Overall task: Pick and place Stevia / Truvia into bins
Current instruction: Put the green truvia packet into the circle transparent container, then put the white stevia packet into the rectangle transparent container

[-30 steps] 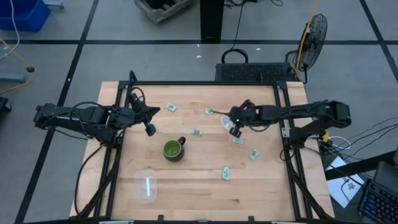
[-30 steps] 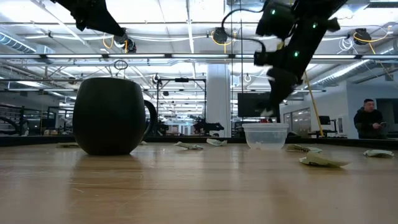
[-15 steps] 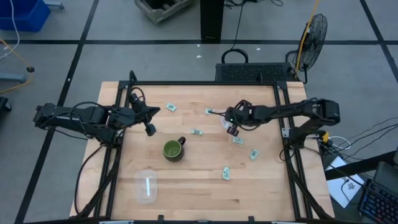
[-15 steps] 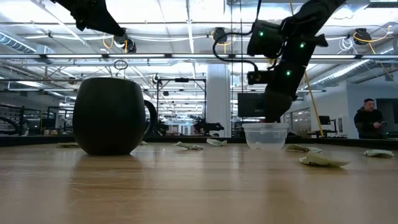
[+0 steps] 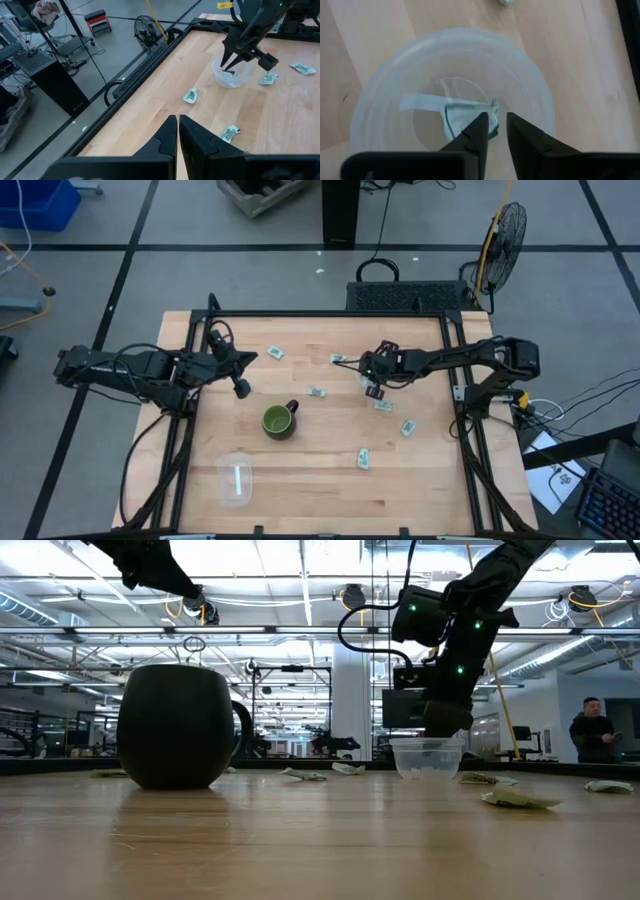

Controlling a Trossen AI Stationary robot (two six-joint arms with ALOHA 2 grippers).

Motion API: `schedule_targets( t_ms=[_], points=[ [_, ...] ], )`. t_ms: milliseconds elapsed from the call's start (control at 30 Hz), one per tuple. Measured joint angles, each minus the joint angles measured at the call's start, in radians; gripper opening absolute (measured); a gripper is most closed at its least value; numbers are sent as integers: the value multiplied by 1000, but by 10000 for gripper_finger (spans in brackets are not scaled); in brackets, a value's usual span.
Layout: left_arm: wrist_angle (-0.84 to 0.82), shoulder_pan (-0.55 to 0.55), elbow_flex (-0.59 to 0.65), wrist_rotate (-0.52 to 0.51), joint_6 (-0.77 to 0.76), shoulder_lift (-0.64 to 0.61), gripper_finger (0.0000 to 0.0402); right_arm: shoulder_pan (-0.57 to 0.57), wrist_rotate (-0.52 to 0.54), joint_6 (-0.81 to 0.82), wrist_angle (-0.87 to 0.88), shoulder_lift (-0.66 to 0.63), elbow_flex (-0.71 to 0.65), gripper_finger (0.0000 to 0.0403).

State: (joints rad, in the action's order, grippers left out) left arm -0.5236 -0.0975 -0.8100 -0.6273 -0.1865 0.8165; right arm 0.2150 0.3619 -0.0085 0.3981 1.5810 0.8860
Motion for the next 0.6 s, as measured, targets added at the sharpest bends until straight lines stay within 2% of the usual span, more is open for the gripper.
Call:
schedule_targets(
  t_ms=[267,400,500,600],
  points=[
    [-66,2,0,-15,-11,0,26,-1,0,0,-55,-49,0,115],
    [-119,23,0,-51,-47,0,26,-1,0,21,-70,-135,0,120],
    [-215,47,0,-21,-92,0,30,-4,-4,72,-88,-212,0,119],
    [-331,66,0,17,-171,5,53,-7,-40,136,-114,-280,0,115]
  ],
)
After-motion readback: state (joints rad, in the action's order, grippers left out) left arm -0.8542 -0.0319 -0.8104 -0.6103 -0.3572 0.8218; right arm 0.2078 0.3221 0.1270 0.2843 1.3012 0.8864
